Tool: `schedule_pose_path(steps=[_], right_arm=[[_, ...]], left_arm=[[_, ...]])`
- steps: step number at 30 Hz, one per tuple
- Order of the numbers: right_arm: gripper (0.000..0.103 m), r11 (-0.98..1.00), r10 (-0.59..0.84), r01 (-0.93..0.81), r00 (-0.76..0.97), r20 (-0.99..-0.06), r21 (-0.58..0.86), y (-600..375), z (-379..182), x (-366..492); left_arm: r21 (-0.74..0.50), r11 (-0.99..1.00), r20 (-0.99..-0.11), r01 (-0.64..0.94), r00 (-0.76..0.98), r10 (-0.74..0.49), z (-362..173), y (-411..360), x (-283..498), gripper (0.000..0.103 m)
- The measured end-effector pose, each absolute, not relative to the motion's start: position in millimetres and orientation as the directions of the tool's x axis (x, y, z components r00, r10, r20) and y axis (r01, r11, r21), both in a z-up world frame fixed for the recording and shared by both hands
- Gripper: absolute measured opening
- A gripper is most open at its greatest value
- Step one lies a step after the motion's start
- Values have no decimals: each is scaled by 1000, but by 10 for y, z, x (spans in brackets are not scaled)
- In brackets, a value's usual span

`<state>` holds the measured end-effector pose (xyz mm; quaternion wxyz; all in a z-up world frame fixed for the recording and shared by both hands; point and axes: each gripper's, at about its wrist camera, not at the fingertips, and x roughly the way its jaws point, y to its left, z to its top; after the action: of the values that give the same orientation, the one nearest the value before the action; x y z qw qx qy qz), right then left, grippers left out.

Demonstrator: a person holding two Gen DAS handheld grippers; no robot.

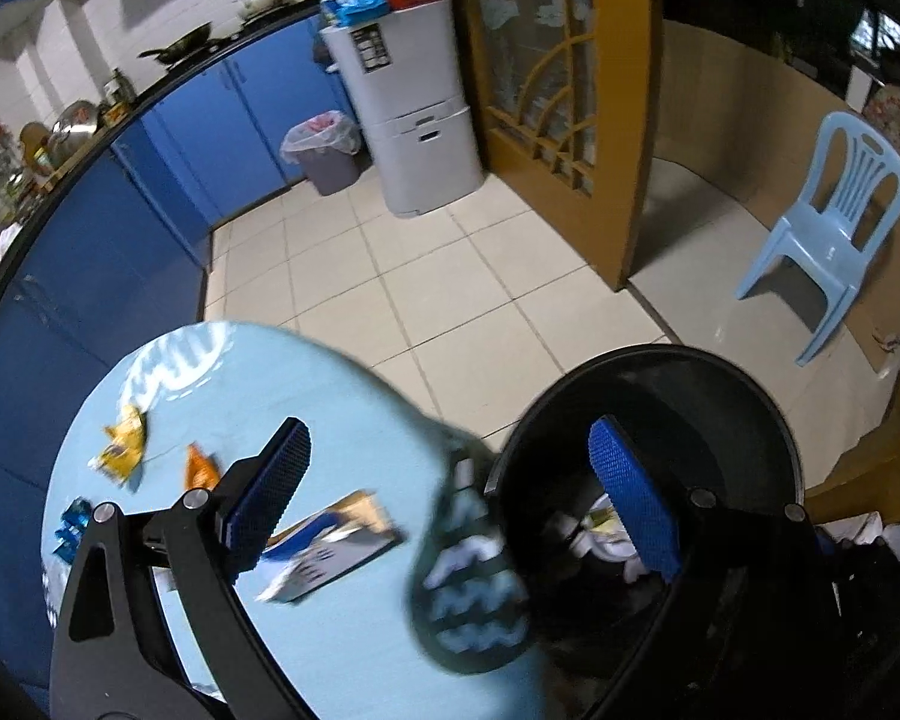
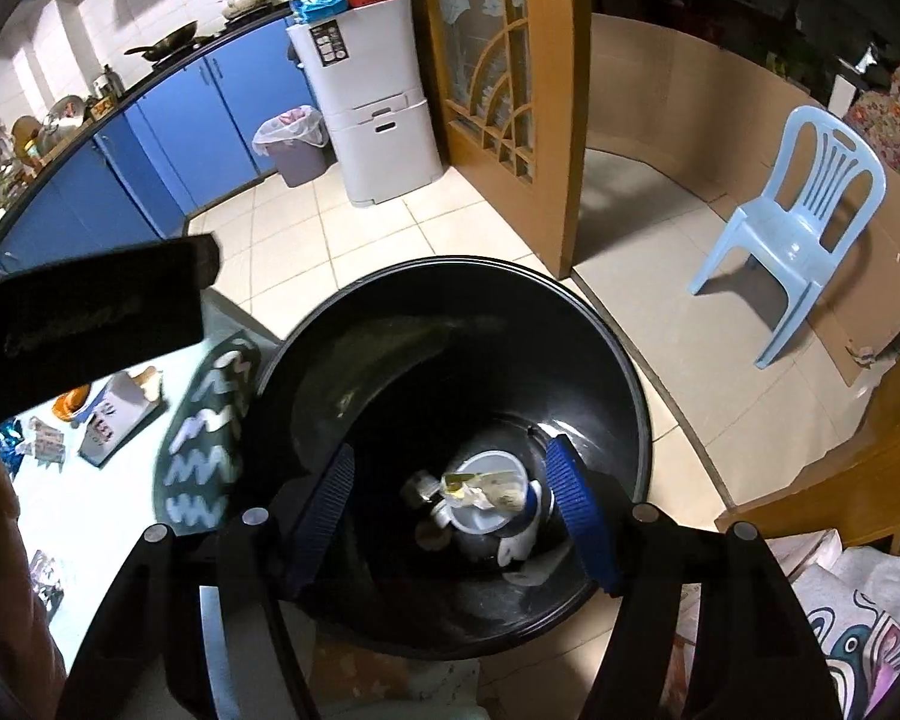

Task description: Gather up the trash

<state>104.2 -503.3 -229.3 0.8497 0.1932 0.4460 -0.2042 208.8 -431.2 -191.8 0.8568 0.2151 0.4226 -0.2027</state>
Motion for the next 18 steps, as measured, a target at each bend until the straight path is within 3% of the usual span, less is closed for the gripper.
schedule_pose_path(steps=[18], right_arm=[[65,913,-113,388,540,-834,128,-4332,-2128,1303]], left_arm=[[134,933,-854,334,516,-62,-1934,-2544,2032,94]])
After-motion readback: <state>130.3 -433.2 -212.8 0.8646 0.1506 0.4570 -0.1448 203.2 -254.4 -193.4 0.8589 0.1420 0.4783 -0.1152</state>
